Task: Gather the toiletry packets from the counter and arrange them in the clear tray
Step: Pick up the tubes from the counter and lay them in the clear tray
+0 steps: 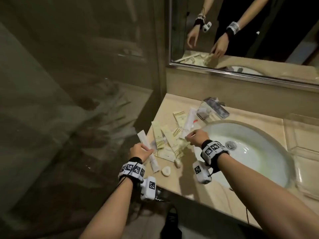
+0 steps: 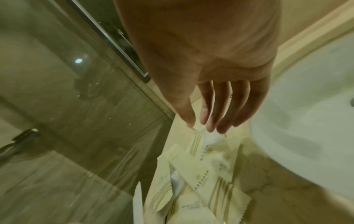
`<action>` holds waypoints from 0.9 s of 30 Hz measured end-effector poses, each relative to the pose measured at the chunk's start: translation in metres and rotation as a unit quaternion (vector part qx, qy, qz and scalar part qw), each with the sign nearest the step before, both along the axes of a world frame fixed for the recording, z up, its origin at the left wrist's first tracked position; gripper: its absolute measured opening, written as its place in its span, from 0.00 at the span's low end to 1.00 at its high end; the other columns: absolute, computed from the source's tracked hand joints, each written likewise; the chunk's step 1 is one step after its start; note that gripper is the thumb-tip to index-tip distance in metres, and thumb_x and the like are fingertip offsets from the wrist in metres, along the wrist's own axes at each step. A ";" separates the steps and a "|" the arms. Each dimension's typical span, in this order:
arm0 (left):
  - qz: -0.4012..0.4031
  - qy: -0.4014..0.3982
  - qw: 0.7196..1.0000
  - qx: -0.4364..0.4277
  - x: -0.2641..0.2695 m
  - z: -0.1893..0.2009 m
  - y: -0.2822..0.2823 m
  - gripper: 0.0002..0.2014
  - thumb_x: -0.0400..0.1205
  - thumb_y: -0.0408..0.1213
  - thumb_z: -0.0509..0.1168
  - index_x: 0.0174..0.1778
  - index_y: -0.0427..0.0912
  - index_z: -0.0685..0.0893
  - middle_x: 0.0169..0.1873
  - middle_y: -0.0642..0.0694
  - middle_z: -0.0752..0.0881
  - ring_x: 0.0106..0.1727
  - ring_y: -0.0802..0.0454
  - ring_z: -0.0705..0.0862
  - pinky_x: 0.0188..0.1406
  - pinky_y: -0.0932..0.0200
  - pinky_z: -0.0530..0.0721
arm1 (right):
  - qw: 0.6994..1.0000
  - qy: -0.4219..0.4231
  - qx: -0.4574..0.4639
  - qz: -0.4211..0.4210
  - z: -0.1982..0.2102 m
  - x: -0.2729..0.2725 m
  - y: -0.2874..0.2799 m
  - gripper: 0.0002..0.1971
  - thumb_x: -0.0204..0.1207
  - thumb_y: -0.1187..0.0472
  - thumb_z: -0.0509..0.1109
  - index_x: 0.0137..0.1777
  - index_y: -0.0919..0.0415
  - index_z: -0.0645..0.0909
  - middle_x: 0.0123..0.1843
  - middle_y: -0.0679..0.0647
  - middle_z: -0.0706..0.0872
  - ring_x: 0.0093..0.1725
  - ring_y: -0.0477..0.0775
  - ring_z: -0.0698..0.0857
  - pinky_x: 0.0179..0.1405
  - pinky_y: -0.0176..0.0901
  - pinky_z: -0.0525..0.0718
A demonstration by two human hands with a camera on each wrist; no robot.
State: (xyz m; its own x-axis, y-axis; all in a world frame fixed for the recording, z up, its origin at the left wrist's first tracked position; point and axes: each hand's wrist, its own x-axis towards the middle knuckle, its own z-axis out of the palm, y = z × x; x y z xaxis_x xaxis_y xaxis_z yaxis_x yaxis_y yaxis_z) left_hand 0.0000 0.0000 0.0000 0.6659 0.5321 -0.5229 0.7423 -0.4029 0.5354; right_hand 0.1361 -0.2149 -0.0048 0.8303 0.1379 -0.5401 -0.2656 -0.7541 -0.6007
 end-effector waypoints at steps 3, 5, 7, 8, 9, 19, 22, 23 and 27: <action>0.040 0.024 0.999 -0.003 0.017 -0.020 0.009 0.16 0.71 0.48 0.77 0.45 0.42 0.82 0.52 0.40 0.88 0.53 0.39 0.87 0.58 0.46 0.86 | 0.998 0.006 -0.050 -0.027 -0.022 0.023 0.012 0.13 0.75 0.52 0.75 0.40 0.63 0.82 0.37 0.57 0.85 0.38 0.56 0.84 0.39 0.44 0.85; 0.066 0.042 0.997 -0.024 0.025 -0.030 0.010 0.22 0.71 0.47 0.77 0.53 0.38 0.80 0.55 0.38 0.86 0.57 0.38 0.86 0.59 0.46 0.85 | 0.997 0.013 -0.058 -0.051 -0.037 0.034 0.018 0.18 0.73 0.48 0.77 0.44 0.65 0.80 0.38 0.58 0.85 0.35 0.55 0.82 0.26 0.40 0.75; 0.085 0.058 0.994 -0.034 0.032 -0.040 0.011 0.29 0.71 0.46 0.78 0.62 0.35 0.75 0.60 0.37 0.84 0.63 0.36 0.83 0.61 0.45 0.84 | 0.995 0.009 -0.065 -0.074 -0.047 0.041 0.023 0.30 0.69 0.45 0.80 0.60 0.69 0.79 0.54 0.63 0.88 0.49 0.62 0.87 0.30 0.40 0.77; 0.094 0.063 0.993 -0.034 0.034 -0.043 0.010 0.34 0.71 0.45 0.78 0.66 0.34 0.73 0.63 0.36 0.84 0.65 0.35 0.82 0.62 0.44 0.83 | 0.994 0.008 -0.070 -0.084 -0.049 0.044 0.026 0.35 0.68 0.45 0.81 0.65 0.70 0.75 0.60 0.64 0.86 0.56 0.65 0.87 0.36 0.43 0.80; 0.106 0.064 0.992 -0.032 0.036 -0.047 0.009 0.37 0.69 0.45 0.79 0.69 0.34 0.70 0.64 0.36 0.83 0.66 0.35 0.81 0.62 0.42 0.83 | 0.993 0.007 -0.068 -0.091 -0.051 0.045 0.029 0.38 0.67 0.46 0.81 0.68 0.70 0.73 0.63 0.64 0.84 0.60 0.66 0.86 0.41 0.45 0.81; 0.140 0.058 0.988 -0.032 0.042 -0.061 0.012 0.36 0.70 0.35 0.78 0.70 0.33 0.69 0.62 0.34 0.84 0.64 0.34 0.83 0.60 0.40 0.85 | 0.986 0.044 -0.048 -0.151 -0.061 0.050 0.035 0.29 0.68 0.56 0.82 0.65 0.69 0.78 0.62 0.64 0.86 0.60 0.64 0.87 0.48 0.47 0.84; 0.132 0.060 0.989 -0.034 0.040 -0.055 0.015 0.30 0.69 0.35 0.78 0.65 0.33 0.77 0.58 0.35 0.87 0.60 0.35 0.86 0.58 0.41 0.86 | 0.988 0.047 -0.038 -0.141 -0.055 0.049 0.032 0.24 0.71 0.56 0.80 0.63 0.68 0.82 0.61 0.63 0.87 0.61 0.62 0.86 0.49 0.44 0.83; 0.128 0.056 0.990 -0.032 0.040 -0.052 0.015 0.26 0.69 0.36 0.78 0.61 0.33 0.80 0.56 0.36 0.88 0.58 0.36 0.87 0.56 0.42 0.87 | 0.988 0.045 -0.030 -0.145 -0.052 0.049 0.031 0.23 0.71 0.56 0.80 0.62 0.68 0.84 0.60 0.62 0.88 0.60 0.62 0.87 0.52 0.44 0.85; 0.102 0.024 0.994 -0.034 0.039 -0.033 0.016 0.16 0.74 0.34 0.74 0.55 0.31 0.85 0.54 0.36 0.89 0.56 0.38 0.88 0.47 0.55 0.83 | 0.984 0.037 0.029 -0.170 -0.041 0.046 0.027 0.20 0.69 0.57 0.82 0.58 0.67 0.87 0.56 0.62 0.91 0.53 0.59 0.91 0.57 0.53 0.89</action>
State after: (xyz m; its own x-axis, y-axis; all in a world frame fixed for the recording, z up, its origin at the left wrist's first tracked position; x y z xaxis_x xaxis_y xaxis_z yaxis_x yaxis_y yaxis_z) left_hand 0.0389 0.0155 -0.0326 0.5216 0.6148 -0.5916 0.8302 -0.2057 0.5181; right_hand 0.1818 -0.1880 -0.0459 0.7929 -0.1093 -0.5994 -0.5412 -0.5783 -0.6105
